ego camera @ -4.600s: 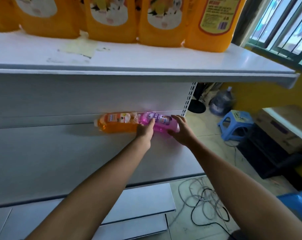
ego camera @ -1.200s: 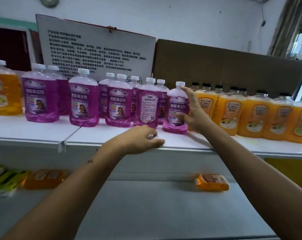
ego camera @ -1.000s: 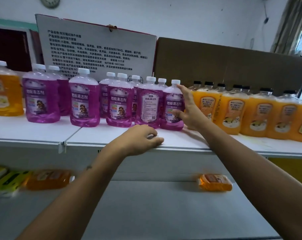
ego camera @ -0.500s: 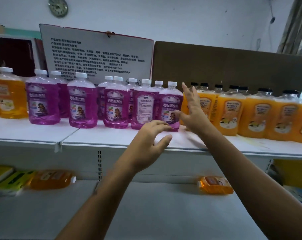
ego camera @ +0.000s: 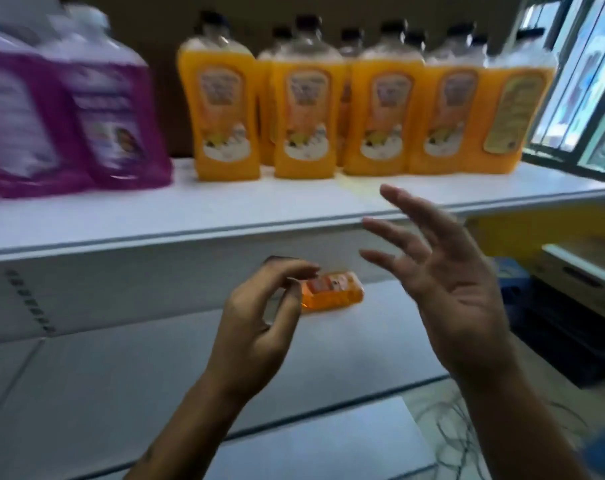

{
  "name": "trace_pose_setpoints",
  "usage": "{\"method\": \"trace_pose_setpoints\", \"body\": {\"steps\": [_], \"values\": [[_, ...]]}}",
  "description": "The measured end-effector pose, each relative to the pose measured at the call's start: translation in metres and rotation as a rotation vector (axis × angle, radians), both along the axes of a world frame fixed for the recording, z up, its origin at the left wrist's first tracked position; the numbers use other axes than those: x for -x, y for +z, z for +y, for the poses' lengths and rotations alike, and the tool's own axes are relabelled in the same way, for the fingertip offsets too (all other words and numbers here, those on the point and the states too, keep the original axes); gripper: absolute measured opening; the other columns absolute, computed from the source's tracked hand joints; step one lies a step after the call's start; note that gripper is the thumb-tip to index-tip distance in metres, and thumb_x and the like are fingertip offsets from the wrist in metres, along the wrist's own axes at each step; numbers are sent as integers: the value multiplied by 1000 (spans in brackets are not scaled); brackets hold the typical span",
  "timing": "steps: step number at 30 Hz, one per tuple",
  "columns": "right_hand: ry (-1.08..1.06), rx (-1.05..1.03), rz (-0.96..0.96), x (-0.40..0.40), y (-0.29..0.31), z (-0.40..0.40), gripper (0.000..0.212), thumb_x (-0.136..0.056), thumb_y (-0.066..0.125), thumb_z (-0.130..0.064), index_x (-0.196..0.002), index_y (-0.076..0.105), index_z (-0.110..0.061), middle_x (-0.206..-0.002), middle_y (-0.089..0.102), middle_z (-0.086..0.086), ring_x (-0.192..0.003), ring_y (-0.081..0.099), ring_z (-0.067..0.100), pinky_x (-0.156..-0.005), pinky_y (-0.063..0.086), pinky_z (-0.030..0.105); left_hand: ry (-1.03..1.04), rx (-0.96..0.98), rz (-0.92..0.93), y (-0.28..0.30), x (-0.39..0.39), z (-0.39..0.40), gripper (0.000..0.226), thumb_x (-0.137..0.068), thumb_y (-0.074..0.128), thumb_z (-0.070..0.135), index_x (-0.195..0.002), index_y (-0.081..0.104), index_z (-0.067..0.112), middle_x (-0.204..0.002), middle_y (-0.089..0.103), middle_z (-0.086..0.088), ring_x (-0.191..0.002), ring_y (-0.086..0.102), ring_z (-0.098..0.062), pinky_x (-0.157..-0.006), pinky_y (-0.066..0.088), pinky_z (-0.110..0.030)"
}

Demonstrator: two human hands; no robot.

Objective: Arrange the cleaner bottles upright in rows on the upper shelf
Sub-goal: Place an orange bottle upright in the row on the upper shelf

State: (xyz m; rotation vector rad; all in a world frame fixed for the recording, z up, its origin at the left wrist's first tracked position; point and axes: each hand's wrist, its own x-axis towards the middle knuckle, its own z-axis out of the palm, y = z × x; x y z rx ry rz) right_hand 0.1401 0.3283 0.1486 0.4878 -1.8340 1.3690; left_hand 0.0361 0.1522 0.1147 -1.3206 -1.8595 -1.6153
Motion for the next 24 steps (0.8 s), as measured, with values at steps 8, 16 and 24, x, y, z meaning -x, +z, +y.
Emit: {"method": "trace_pose_setpoints", "body": {"steps": [8, 16, 24], "values": [[-84, 179, -343, 14, -105, 84, 50, -95, 57, -2, -134, 53, -34, -137, 60, -9, -127, 58, 20, -100, 52, 50, 169, 308, -212, -98, 37, 89, 24, -93, 46, 30, -115, 56, 31, -114, 59, 17, -101, 57, 4, -81, 47, -10], [-287, -299, -410, 118, -201, 143, 54, -90, 69, -8, -140, 51, -18, -143, 52, 5, -132, 50, 20, -106, 48, 43, 466, 644, -68, -144, 101, 125, 51, -90, 62, 11, -138, 47, 14, -134, 51, -8, -123, 48, -23, -98, 45, -34], [-316, -730, -605, 197, -232, 163, 82, -69, 60, 5, -147, 43, -14, -154, 39, 8, -144, 27, 31, -114, 34, 51, 585, 1118, 89, -180, 151, 150, 84, -79, 61, -1, -151, 21, 13, -154, 24, -12, -134, 34, -34, -106, 38, -46]]}}
